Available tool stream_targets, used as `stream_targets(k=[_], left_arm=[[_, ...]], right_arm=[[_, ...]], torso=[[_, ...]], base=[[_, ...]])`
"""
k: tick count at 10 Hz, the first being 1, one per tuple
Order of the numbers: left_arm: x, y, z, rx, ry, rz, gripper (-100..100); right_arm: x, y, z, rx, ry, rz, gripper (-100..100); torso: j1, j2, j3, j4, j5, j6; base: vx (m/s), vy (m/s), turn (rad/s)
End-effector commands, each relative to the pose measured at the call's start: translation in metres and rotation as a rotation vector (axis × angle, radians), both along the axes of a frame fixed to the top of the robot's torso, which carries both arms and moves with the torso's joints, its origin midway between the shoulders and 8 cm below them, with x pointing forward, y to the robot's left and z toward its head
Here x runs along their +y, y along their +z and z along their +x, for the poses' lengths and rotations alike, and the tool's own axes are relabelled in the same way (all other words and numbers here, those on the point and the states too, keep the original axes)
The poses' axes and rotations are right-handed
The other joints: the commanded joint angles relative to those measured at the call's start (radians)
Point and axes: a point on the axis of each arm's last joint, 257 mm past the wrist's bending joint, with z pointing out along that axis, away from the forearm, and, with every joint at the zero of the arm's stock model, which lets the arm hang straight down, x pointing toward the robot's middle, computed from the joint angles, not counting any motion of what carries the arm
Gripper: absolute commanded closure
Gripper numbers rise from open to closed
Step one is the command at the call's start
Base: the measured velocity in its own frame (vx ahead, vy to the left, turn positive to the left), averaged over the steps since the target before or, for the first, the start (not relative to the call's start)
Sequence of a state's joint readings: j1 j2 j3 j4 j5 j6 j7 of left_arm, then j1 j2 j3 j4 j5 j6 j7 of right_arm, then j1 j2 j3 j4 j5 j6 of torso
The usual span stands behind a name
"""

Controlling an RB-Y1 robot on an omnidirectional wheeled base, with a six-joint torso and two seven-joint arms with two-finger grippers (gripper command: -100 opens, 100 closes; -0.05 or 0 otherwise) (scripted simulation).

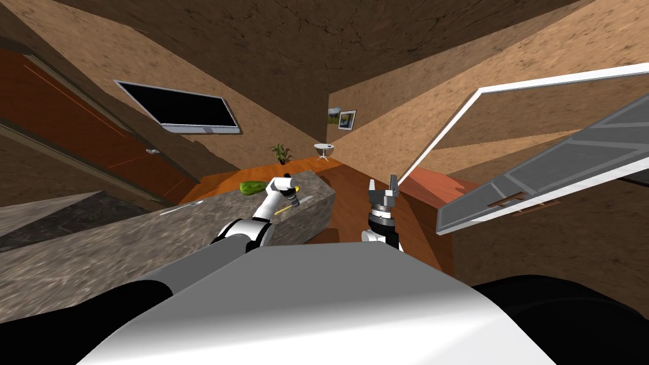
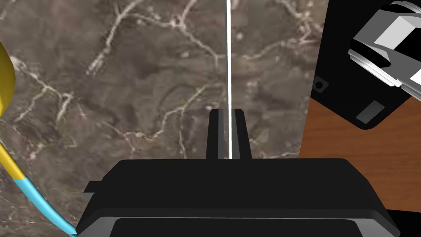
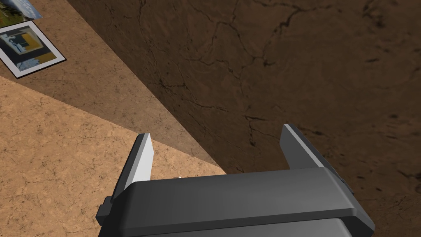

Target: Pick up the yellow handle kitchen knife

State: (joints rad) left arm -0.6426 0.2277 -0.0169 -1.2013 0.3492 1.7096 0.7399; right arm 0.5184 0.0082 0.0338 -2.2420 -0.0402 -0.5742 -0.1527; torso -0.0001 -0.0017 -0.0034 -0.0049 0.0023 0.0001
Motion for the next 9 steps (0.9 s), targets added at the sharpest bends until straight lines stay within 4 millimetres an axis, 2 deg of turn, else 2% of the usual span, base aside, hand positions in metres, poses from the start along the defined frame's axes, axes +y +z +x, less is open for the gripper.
stream_targets(k=[1, 9], left_arm=[[0.004, 0.009, -0.001, 0.014, 0.011, -0.02, -100], [0.015, 0.018, -0.029, 0.136, 0.05, -0.09, -100]], right_arm=[[0.0, 0.0, 0.0, 0.0, 0.0, 0.0, 0], [0.0, 0.0, 0.0, 0.0, 0.0, 0.0, 0]], torso=[[0.0, 0.0, 0.0, 0.0, 0.0, 0.0], [0.0, 0.0, 0.0, 0.0, 0.0, 0.0]], base=[[0.001, 0.011, 0.015], [0.0, 0.0, 0.0]])
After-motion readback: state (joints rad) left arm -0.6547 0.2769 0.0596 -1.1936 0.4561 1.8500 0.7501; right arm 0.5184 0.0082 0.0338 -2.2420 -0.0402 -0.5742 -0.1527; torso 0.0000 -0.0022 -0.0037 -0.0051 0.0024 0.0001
